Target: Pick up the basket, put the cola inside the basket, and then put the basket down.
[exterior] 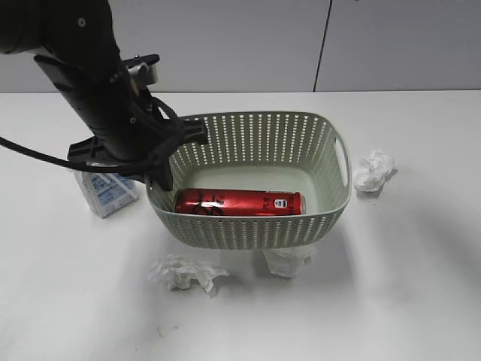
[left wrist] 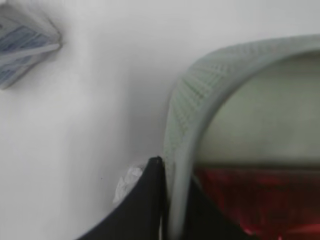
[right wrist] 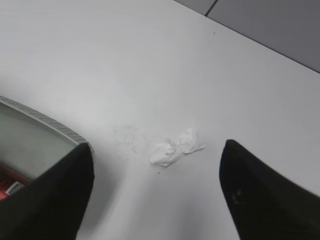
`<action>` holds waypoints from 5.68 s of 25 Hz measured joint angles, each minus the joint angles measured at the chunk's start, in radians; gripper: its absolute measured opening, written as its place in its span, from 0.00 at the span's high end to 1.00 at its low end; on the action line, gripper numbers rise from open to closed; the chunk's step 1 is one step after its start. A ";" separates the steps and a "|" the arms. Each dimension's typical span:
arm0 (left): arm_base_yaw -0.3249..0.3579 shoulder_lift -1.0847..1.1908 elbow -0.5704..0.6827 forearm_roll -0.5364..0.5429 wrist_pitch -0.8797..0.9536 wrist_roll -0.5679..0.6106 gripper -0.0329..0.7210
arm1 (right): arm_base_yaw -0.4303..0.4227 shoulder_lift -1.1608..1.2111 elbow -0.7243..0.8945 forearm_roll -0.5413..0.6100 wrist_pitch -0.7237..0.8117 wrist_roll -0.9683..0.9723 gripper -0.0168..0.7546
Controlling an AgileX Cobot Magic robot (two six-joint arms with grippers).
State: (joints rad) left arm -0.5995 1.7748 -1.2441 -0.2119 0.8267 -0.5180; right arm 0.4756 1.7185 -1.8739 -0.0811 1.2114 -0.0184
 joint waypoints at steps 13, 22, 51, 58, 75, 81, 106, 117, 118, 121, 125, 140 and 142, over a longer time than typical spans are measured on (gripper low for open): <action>0.044 0.123 -0.191 0.000 0.098 0.001 0.95 | -0.034 -0.465 0.491 -0.081 -0.015 0.001 0.21; 0.081 0.261 -0.341 0.000 0.151 0.085 0.95 | -0.034 -0.823 0.971 -0.081 -0.174 0.004 0.21; 0.093 0.417 -0.458 -0.011 0.075 0.102 0.51 | -0.034 -1.724 1.373 -0.081 -0.182 0.038 0.22; 0.093 0.402 -0.460 -0.028 0.103 0.149 0.07 | -0.034 -1.724 1.373 -0.081 -0.182 0.038 0.22; 0.181 0.100 -0.460 0.190 0.140 0.224 0.10 | -0.253 -1.724 1.373 -0.081 -0.182 0.038 0.22; 0.234 0.027 -0.460 0.348 0.260 0.315 0.11 | -0.343 -1.724 1.373 -0.081 -0.182 0.037 0.22; 0.474 -0.487 -0.042 0.256 0.388 0.454 0.32 | -0.346 -1.724 1.373 -0.081 -0.182 0.038 0.22; 0.474 -1.002 0.469 0.261 0.374 0.469 0.13 | -0.346 -1.724 1.373 -0.081 -0.182 0.038 0.22; 0.474 -1.051 0.506 0.261 0.365 0.469 0.13 | -0.346 -1.724 1.373 -0.081 -0.182 0.038 0.22; 0.474 -1.196 0.622 0.261 0.334 0.469 0.13 | -0.346 -1.724 1.373 -0.081 -0.182 0.038 0.22; 0.474 -1.391 0.711 0.261 0.309 0.469 0.13 | -0.346 -1.724 1.373 -0.081 -0.182 0.038 0.22; 0.474 -1.773 0.760 0.279 0.256 0.469 0.20 | -0.346 -1.725 1.373 -0.082 -0.182 0.038 0.22; 0.474 -1.773 0.760 0.279 0.256 0.469 0.20 | -0.346 -1.725 1.373 -0.081 -0.182 0.038 0.22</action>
State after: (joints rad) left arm -0.1250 0.0019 -0.4839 0.0675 1.0827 -0.0486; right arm 0.1298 -0.0061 -0.5012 -0.1619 1.0296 0.0194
